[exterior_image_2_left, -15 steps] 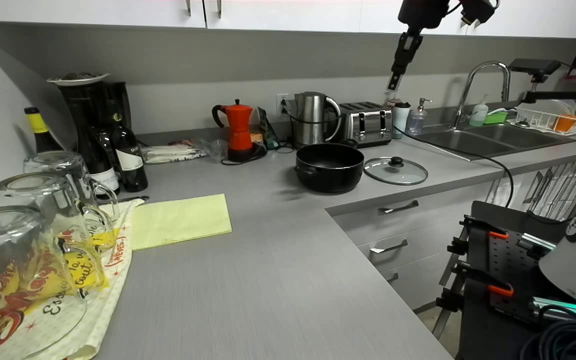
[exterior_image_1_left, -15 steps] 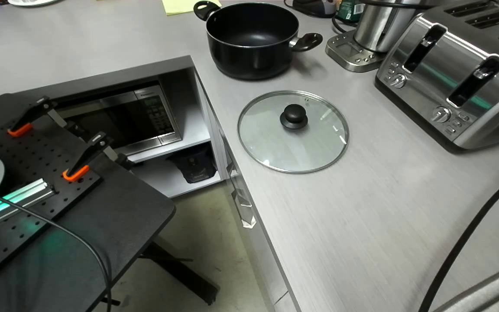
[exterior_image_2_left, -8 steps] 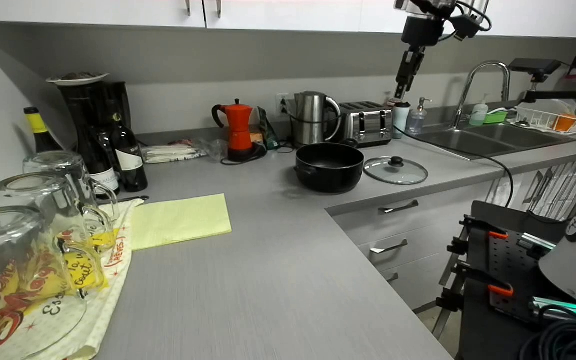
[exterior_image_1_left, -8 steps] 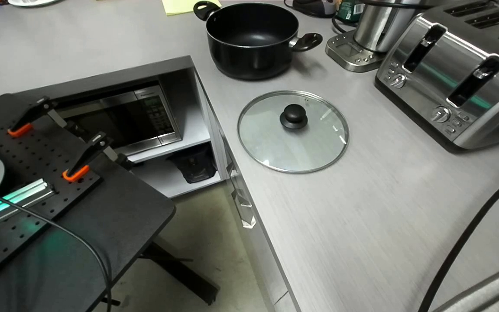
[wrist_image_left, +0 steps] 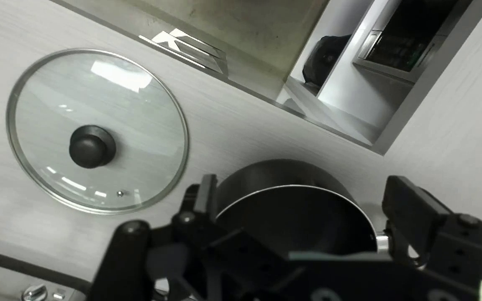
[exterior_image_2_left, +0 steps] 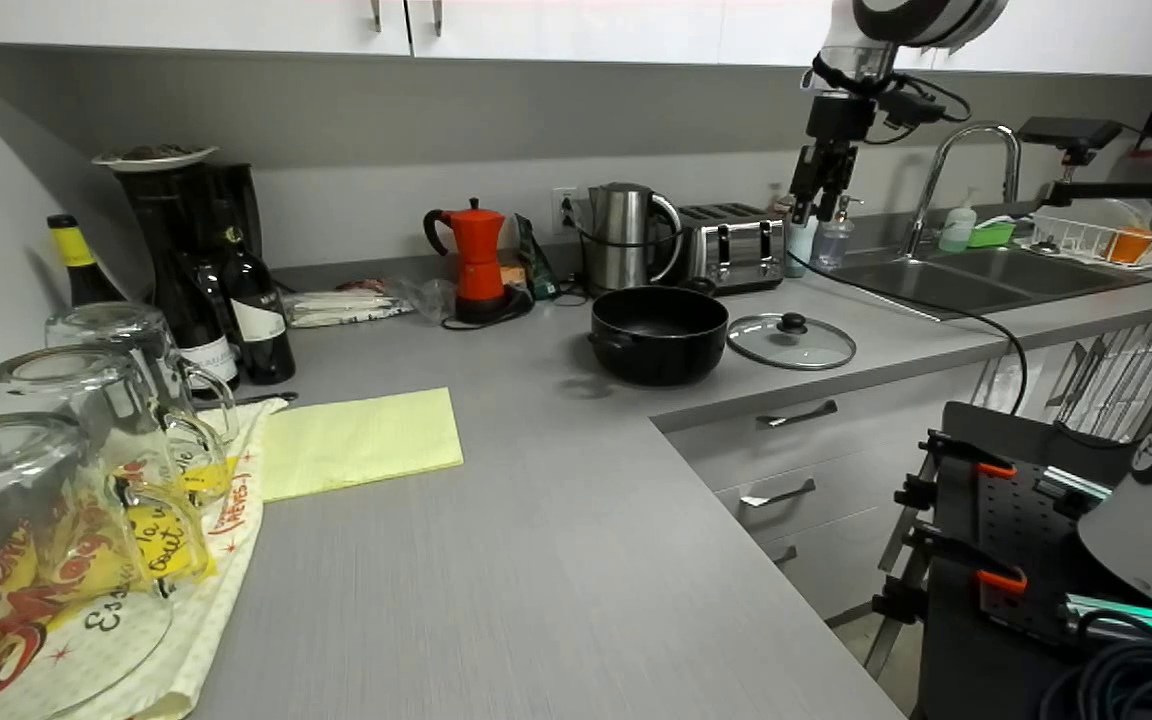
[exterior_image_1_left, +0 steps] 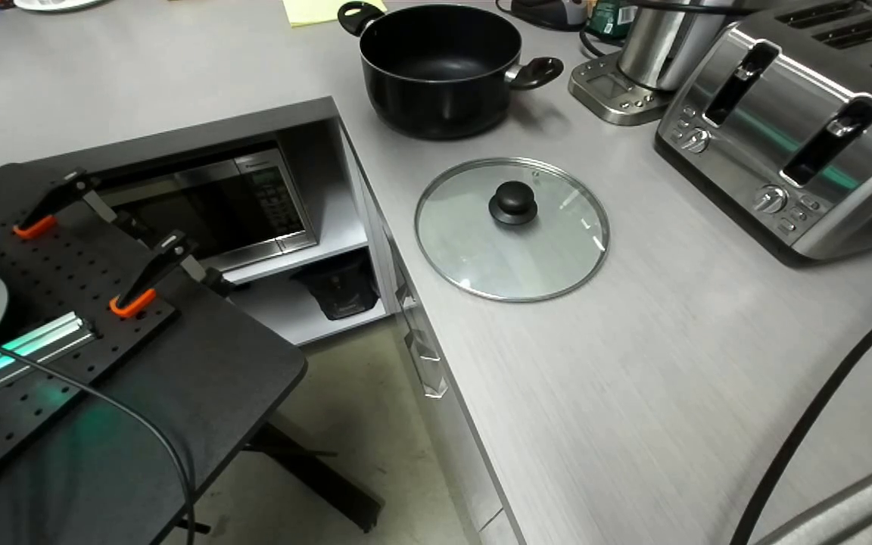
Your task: Put the glass lid on the black pot.
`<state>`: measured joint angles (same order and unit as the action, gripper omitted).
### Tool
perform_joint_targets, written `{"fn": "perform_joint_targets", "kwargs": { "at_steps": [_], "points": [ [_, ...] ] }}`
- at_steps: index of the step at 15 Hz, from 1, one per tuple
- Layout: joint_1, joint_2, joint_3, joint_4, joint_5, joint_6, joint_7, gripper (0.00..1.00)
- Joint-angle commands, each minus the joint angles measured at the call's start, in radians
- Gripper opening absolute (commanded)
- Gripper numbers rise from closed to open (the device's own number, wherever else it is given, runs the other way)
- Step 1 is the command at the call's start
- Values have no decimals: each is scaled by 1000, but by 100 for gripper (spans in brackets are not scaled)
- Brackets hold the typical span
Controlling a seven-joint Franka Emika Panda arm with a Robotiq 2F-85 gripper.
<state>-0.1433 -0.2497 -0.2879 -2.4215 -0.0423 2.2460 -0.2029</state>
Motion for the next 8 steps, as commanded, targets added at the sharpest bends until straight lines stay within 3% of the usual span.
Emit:
{"fn": "perform_joint_targets", "kwargs": {
  "at_steps": [1, 8],
  "points": [
    [-36, 165, -30, 118, 100, 2, -25, 100],
    [-138, 406, -33, 271, 197, 3, 39, 100]
  ]
}}
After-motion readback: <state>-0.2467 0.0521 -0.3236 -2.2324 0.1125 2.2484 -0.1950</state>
